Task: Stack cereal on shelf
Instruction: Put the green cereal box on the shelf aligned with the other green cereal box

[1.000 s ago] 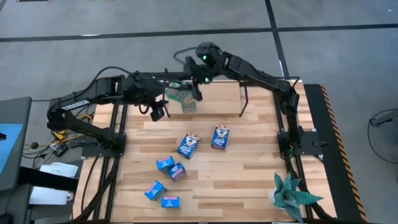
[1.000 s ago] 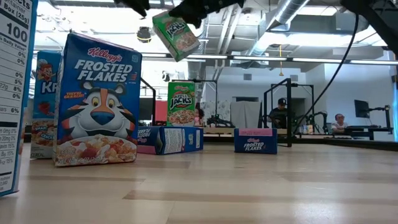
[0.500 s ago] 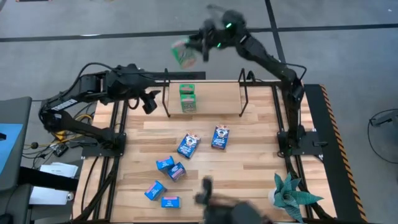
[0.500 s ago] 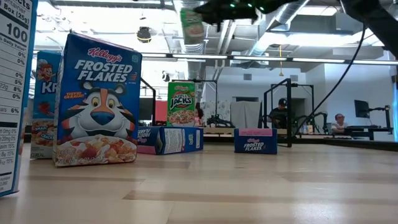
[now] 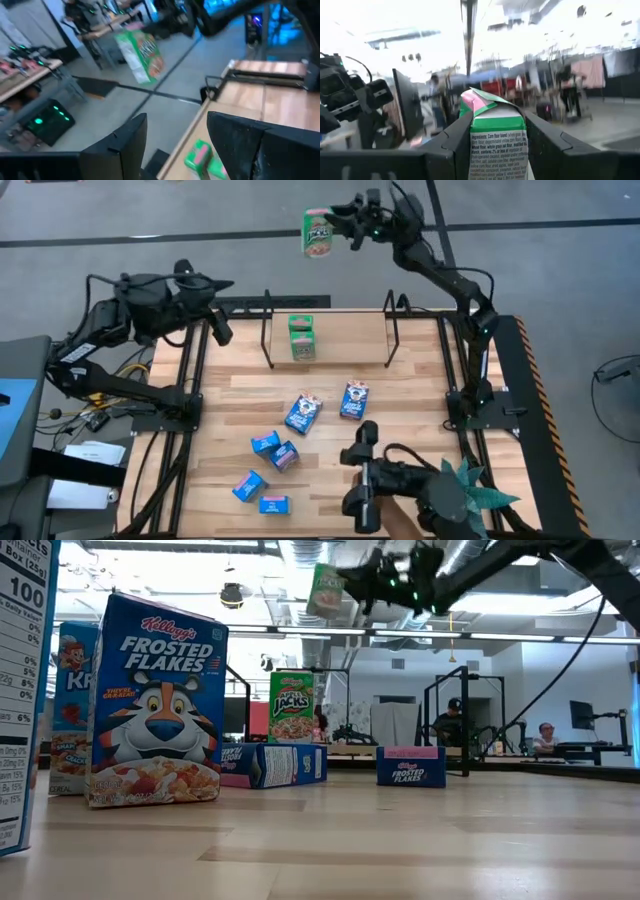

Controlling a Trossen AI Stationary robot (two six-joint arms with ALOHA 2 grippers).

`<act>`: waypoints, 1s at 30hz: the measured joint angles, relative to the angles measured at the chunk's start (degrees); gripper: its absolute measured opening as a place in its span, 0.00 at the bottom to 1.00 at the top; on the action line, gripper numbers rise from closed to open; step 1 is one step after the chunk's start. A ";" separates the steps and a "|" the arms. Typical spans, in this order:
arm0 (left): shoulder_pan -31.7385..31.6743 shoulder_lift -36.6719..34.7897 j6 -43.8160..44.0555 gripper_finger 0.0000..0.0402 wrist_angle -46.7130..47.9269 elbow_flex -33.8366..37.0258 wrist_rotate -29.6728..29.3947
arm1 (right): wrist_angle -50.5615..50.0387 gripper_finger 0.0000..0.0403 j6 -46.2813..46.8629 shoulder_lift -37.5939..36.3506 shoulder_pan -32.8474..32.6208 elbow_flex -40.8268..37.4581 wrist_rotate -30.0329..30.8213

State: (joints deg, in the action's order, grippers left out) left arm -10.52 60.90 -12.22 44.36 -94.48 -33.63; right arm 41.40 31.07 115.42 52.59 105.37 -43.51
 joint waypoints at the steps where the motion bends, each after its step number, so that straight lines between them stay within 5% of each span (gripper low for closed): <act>1: 0.00 -0.03 -0.48 0.49 -0.90 0.00 -0.77 | 4.75 0.44 1.78 0.00 0.12 -2.83 0.41; 4: 0.00 -0.02 -0.86 0.49 -1.49 0.00 -2.42 | 12.55 0.44 3.63 0.15 0.61 -9.76 0.49; 11: -0.04 0.77 -0.99 0.49 -1.44 0.00 -6.31 | 12.12 0.43 -6.39 0.15 -3.80 -19.03 2.47; 23: -0.04 0.71 -2.24 0.49 -1.32 0.02 -7.60 | -3.02 0.43 -23.34 0.10 -13.17 -19.79 14.31; 30: -0.04 0.71 -2.82 0.49 -1.27 0.02 -7.59 | 3.80 0.43 -24.25 0.15 -12.81 -24.39 20.99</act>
State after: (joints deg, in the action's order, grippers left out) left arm -10.57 61.60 -15.05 43.09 -94.45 -41.22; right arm 45.20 6.82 115.57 39.78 80.97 -22.52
